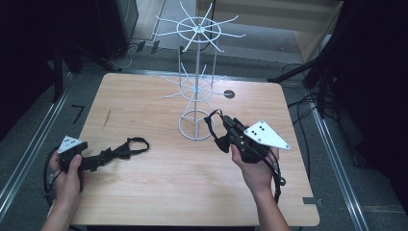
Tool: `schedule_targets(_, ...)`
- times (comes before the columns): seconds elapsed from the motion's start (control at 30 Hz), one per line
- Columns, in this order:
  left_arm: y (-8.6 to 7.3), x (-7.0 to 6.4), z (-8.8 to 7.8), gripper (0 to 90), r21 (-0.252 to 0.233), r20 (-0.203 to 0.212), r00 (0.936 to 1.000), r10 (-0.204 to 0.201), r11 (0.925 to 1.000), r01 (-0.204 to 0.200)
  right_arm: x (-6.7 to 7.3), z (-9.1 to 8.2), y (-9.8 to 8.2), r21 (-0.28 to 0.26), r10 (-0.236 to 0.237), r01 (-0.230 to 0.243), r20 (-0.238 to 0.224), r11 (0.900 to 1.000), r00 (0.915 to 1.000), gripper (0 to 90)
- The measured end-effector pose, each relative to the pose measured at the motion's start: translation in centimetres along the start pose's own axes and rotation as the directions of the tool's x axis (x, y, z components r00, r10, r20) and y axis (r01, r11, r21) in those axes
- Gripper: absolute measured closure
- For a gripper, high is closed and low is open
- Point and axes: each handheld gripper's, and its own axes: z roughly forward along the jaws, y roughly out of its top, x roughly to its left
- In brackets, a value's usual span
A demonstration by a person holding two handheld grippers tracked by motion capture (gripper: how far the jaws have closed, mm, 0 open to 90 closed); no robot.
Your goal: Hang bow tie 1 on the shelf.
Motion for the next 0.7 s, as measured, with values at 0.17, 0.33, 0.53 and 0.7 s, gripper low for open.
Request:
schedule_targets(0.17,0.0,0.0,0.0,1.5,-0.002,0.0,1.0,0.001,1.0,-0.001,-0.2,0.3,0.3,-0.007,-0.002,0.002,0.007,1.0,1.0,90.0)
schedule_targets(0.33,0.0,-0.1,0.0,1.5,-0.003,0.0,1.0,0.0,1.0,0.0,-0.3,0.7,0.5,-0.013,0.0,0.0,0.008,1.0,1.0,90.0)
schedule_targets(0.53,0.0,0.0,-0.1,1.5,-0.002,0.001,1.0,0.0,1.0,0.0,-0.4,1.5,0.4,-0.012,0.003,-0.003,0.012,1.0,0.9999,90.0)
schedule_targets(0.7,0.0,0.0,-0.1,1.5,-0.002,0.001,1.0,-0.002,1.0,0.002,-0.8,2.1,0.1,-0.012,0.019,-0.018,0.013,1.0,0.9997,90.0)
